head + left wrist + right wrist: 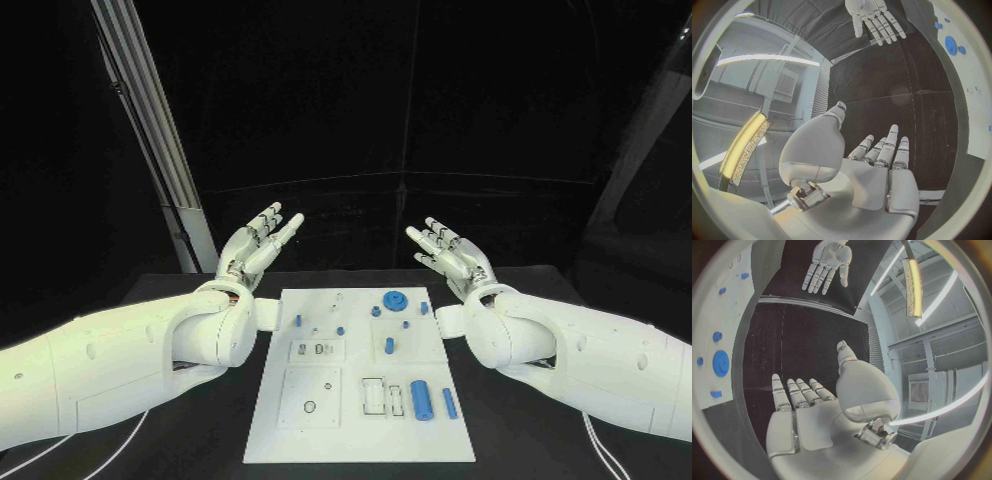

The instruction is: Assemble the parts on the task board

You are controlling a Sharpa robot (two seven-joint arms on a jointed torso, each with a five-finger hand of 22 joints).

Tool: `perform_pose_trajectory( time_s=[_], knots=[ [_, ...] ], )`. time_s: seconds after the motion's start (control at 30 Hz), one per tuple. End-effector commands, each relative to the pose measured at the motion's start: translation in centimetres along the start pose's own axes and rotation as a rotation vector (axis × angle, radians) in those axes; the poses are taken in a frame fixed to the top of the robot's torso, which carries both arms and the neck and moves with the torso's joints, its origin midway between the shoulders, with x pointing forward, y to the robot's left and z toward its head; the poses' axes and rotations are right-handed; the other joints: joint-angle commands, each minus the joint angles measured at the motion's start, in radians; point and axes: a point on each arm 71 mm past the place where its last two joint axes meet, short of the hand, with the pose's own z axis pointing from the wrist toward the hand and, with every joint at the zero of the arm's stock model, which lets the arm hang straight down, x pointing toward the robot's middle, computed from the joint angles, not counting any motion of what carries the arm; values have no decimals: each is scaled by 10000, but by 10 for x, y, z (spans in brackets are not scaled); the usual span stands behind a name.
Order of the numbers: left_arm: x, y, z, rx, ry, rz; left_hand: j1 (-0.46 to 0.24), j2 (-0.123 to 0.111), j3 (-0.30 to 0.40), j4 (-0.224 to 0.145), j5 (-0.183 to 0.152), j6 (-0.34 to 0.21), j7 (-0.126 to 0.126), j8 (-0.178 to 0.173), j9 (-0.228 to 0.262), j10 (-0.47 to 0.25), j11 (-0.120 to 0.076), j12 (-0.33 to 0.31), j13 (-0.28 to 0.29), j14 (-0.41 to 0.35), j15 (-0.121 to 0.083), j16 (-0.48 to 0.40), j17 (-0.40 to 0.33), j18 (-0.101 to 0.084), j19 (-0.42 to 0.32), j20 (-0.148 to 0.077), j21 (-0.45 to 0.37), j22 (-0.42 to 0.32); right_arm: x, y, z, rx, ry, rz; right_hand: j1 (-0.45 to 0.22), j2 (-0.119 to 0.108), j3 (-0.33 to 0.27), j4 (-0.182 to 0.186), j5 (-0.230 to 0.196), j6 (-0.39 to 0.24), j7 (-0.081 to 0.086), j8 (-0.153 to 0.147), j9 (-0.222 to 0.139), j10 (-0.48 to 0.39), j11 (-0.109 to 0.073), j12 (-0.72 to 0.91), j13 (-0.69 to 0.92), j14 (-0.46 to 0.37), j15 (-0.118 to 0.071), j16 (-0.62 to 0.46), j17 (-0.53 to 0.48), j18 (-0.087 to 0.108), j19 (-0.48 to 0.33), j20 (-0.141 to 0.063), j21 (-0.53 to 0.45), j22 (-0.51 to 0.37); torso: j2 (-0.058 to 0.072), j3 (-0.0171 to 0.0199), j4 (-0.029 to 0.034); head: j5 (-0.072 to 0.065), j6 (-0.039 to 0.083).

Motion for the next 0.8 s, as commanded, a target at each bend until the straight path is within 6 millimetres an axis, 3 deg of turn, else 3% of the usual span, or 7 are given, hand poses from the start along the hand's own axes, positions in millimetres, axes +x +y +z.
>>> perform_pose_trajectory(
  time_s=[0.03,0.2,0.3,0.37,0.43,0.63,0.8],
  knots=[
    [3,-7,1,765,481,-859,444,-7,34,106,87,131,1286,59,23,29,155,43,19,148,77,140,33,217,49,165,79,24,11,0,1,103,1935,-374,488,35,-104,-1,117,115,1061,61,17,41,136,53,24,45,130,31,15,207,89,147,60,25,0,0,-1,-1,2],
    [3,-7,1,766,481,-860,449,-10,49,117,88,213,1342,72,33,100,211,55,30,161,113,224,37,194,37,172,83,24,12,0,3,147,2363,-493,955,75,-120,-229,82,399,1222,101,54,424,300,106,67,612,258,116,79,294,636,146,270,140,0,0,-1,-1,2],
    [-8,-6,2,741,448,-872,489,17,82,110,87,426,1456,105,56,384,346,100,64,407,218,541,79,109,135,183,137,53,-8,1,3,-223,1707,-1048,1818,120,74,-794,90,2230,1636,548,326,2958,773,732,388,3314,575,810,400,521,2513,14,993,519,2,-20,-26,-89,-152],
    [-9,-6,2,761,471,-900,548,57,90,64,80,1025,1588,237,131,1192,534,271,163,1112,393,1024,177,-35,582,184,331,163,-13,1,4,-435,1576,-1460,2281,170,216,-1151,114,4050,1567,1029,557,5527,626,1389,616,5849,383,1458,598,885,3955,110,1648,805,3,-24,-31,-98,-160],
    [-10,-7,2,768,485,-918,593,93,69,5,77,1583,1603,355,187,1957,627,435,232,1649,457,1288,210,-139,1126,182,577,292,-16,2,5,-617,1484,-1829,2478,187,277,-1358,128,5012,1441,1214,619,6642,465,1577,603,6781,211,1589,559,1095,4345,115,1851,846,-9,-20,-35,-111,-195],
    [-14,-7,0,769,533,-990,753,200,-58,-235,71,3584,1576,745,338,4821,362,1036,417,3483,55,1639,221,249,4665,148,2124,1040,-22,2,7,-972,1398,-2613,2691,214,379,-1749,121,6237,1213,1196,546,7467,244,1392,452,7642,-14,1410,448,1320,4811,113,2030,801,19,-27,-51,-153,-211],
    [-16,-8,-3,635,701,-1074,925,272,-158,-487,67,4673,1513,809,342,6663,187,1331,466,4693,-219,1547,128,502,5544,136,2478,1098,-23,1,8,-1042,1886,-3348,2792,233,445,-2032,7,7132,1075,1138,511,8017,91,1245,454,8346,-214,1348,465,1385,5687,-53,2484,911,129,-18,-61,-162,-231]
  ],
)
